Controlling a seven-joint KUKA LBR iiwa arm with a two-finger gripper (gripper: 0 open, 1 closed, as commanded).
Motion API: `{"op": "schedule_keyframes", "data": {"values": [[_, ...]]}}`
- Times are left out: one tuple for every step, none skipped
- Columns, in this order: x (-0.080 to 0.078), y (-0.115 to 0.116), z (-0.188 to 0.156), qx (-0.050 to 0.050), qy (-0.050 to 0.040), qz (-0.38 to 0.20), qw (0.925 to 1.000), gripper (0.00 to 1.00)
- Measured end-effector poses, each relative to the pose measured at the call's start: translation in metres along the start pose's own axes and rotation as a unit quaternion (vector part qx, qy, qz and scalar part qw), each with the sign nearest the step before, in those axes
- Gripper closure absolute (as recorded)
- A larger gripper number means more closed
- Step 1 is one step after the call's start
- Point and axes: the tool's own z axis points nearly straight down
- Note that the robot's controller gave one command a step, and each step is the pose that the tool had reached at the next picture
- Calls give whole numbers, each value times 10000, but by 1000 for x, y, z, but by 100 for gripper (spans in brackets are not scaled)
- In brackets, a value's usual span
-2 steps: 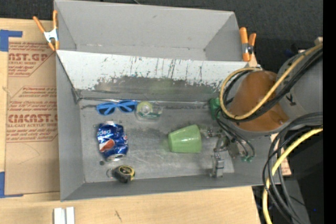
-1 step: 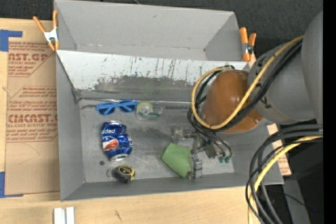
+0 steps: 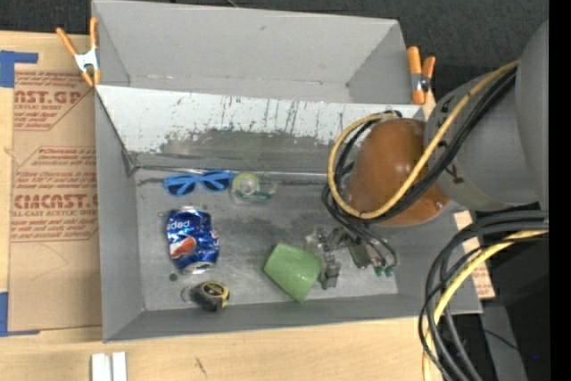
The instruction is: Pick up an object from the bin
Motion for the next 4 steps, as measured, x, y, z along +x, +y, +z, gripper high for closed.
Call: {"op": "schedule_keyframes", "data": {"values": [[-50,16,-117,0,-43,-209,9998,100],[-107,21,-62,-12,6,371,9993,100],[-106,20,-64,-7,1,371,9993,0],[-72,-34,-44,1,19,1350,9908,0]]}}
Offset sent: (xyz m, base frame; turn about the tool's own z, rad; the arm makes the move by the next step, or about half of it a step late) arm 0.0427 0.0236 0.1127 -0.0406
